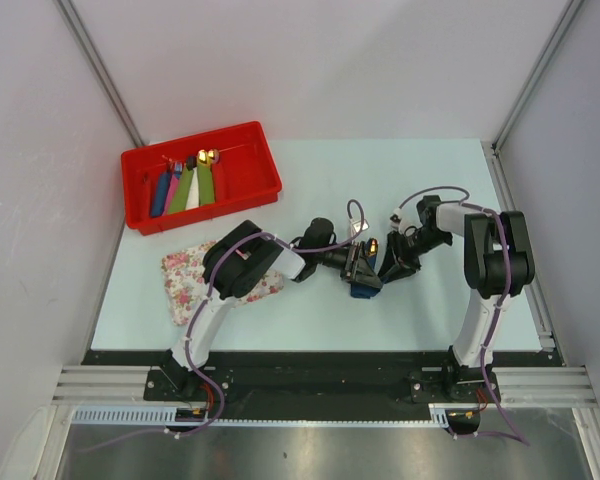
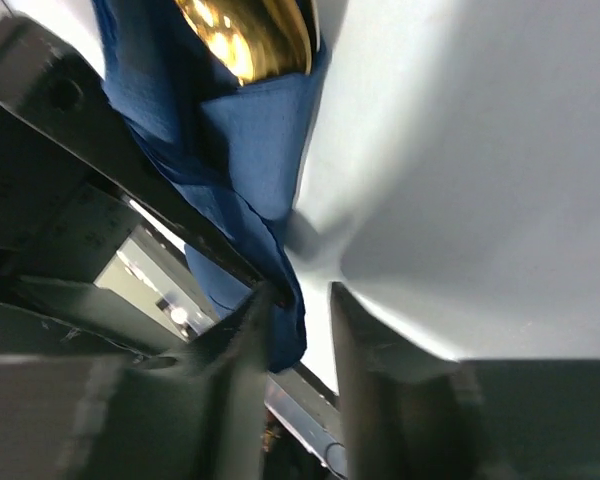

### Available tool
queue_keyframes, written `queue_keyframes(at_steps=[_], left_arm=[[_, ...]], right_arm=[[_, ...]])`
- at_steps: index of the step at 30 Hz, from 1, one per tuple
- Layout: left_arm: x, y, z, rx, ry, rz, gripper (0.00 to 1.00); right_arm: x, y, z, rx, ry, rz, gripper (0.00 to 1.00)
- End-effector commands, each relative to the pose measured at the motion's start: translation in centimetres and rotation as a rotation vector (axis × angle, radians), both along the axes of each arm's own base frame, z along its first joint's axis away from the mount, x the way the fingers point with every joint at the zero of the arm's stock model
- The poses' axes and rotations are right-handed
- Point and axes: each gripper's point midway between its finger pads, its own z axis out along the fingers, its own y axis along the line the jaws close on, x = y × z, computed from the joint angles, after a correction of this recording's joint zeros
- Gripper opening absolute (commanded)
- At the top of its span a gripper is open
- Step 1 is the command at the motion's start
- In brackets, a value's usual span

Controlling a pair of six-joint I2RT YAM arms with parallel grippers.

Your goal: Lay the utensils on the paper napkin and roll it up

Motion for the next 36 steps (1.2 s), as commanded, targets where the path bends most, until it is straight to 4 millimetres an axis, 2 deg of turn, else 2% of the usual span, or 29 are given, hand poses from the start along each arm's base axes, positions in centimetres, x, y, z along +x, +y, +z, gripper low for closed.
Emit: queue_keyframes(at_steps=[1, 5, 9, 13, 16, 19, 23, 29, 32, 36], left_arm=[[0.9, 0.9, -3.6, 0.075, -0.015, 0.084, 0.51], [1.7, 0.5, -2.0, 0.039, -0.032, 0.099, 0.51], [2.7, 0.7, 1.5, -0.022, -0.035, 0.126, 0.53], [4.0, 2.5, 7.2, -0.104, -0.053, 0.176, 0.54], [4.5, 4.6, 8.4, -0.093, -0.049, 0.225, 0.53], [3.8, 5.6, 7.8, -0.05, -0.065, 0.21, 0.52], [3.3, 5.7, 7.3, -0.017, -0.1, 0.195, 0.48], [3.5, 3.8, 5.8, 0.09, -0.166, 0.15, 0.37], [2.6, 2.6, 5.0, 0.116, -0.172, 0.11, 0.32], [1.7, 2.0, 3.1, 0.15, -0.143, 0.086, 0.26]], right_arm=[[-1.1, -0.2, 0.1, 0.018, 0.01, 0.034, 0.2], [-1.0, -0.2, -0.2, 0.011, -0.006, 0.043, 0.0], [-0.8, -0.7, -0.9, -0.02, -0.025, 0.048, 0.0], [-0.5, -0.9, -1.3, -0.046, -0.046, 0.047, 0.0], [-0.6, -0.9, -1.4, -0.047, -0.05, 0.039, 0.0], [-0.7, -0.8, -1.4, -0.047, -0.058, 0.033, 0.0], [-0.7, -0.4, -1.3, -0.042, -0.067, 0.027, 0.0], [-0.8, -0.4, -1.6, -0.06, -0.068, 0.019, 0.0], [-0.9, -0.7, -1.6, -0.069, -0.066, 0.006, 0.0], [-0.6, -0.8, -1.2, -0.073, -0.085, -0.008, 0.0]])
